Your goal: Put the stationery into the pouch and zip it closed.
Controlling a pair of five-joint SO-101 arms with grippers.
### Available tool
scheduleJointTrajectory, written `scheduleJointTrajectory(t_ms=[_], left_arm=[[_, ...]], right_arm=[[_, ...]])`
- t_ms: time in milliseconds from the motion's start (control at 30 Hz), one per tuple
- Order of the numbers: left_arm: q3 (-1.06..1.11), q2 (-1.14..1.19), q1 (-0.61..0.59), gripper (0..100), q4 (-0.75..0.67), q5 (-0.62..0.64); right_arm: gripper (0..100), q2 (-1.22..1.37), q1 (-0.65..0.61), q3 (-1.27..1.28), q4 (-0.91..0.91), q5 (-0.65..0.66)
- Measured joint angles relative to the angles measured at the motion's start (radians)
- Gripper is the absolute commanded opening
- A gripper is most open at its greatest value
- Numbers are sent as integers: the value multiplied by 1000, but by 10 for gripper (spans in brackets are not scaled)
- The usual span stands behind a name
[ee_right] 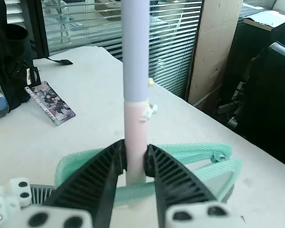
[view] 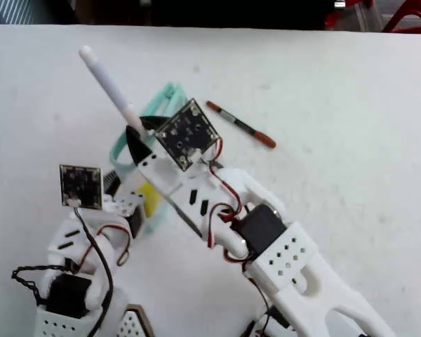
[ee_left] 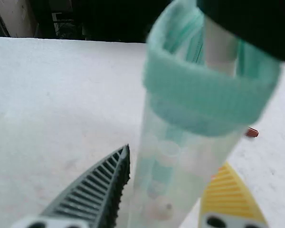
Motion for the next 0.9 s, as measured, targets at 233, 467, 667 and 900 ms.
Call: scheduleJointTrajectory(t_ms=[233,467,667,900], left_arm=[[0,0,0,245,0,0],[0,0,0,245,0,0],[0,0,0,245,0,0],[0,0,0,245,0,0]], right_arm=[[183,-61,0,0,80,0],[177,-63,0,0,104,0],[177,-68,0,0,104,0],[176,-68,0,0,104,0]])
